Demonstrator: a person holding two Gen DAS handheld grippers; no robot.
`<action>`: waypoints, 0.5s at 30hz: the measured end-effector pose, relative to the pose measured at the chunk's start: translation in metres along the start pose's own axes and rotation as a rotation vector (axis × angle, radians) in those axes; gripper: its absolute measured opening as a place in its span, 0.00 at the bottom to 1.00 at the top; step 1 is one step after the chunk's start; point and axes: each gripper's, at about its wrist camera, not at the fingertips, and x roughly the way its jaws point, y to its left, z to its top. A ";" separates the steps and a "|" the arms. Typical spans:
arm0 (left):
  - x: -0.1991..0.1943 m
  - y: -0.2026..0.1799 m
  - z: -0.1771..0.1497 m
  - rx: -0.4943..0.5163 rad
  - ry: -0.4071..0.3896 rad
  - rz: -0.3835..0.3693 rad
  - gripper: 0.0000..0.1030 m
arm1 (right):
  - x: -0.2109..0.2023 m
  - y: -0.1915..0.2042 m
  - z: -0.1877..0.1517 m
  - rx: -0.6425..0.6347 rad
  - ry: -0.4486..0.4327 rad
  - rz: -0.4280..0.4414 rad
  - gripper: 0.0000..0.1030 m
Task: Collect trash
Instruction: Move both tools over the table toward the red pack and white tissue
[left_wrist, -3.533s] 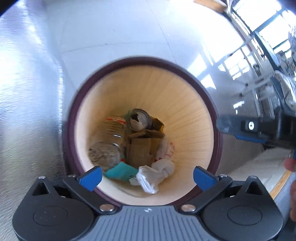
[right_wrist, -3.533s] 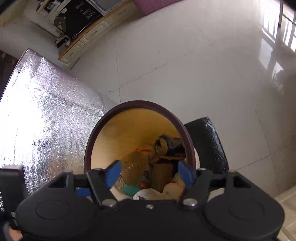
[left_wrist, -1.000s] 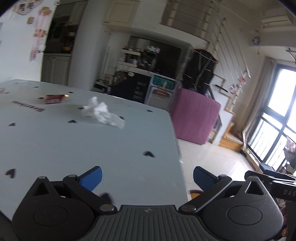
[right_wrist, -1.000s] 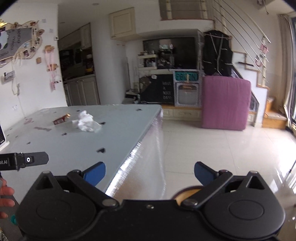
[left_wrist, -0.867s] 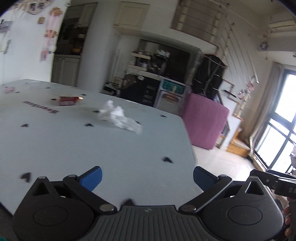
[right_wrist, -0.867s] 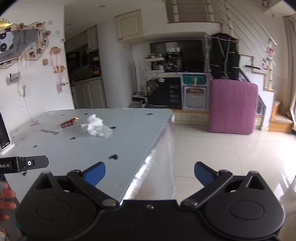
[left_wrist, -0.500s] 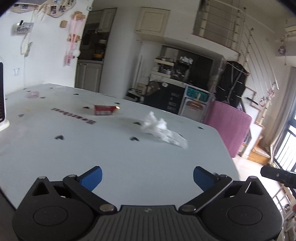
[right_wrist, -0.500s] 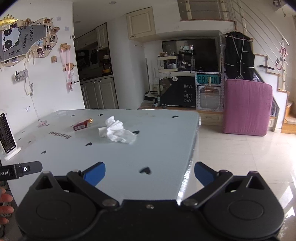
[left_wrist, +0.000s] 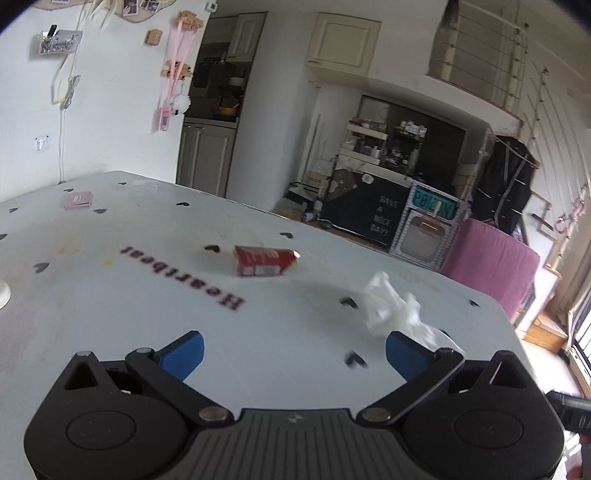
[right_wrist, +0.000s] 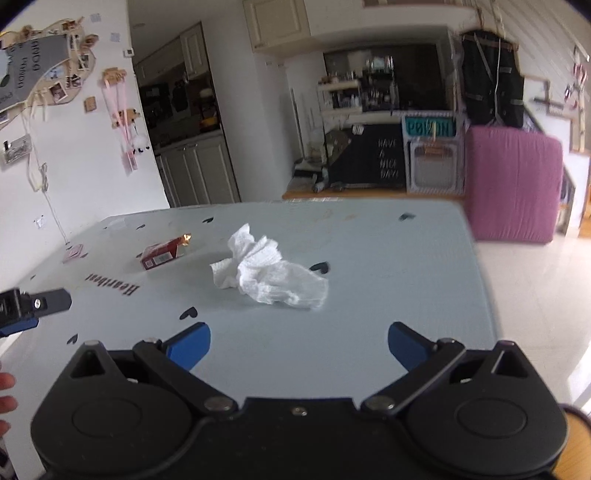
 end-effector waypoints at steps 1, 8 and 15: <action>0.010 0.002 0.006 -0.007 0.003 0.008 1.00 | 0.010 0.001 0.002 0.008 0.014 0.005 1.00; 0.077 0.007 0.044 -0.028 0.045 0.026 1.00 | 0.067 0.011 0.021 0.040 0.099 0.040 1.00; 0.147 0.015 0.081 -0.072 0.081 0.035 1.00 | 0.111 0.011 0.042 0.077 0.180 0.045 1.00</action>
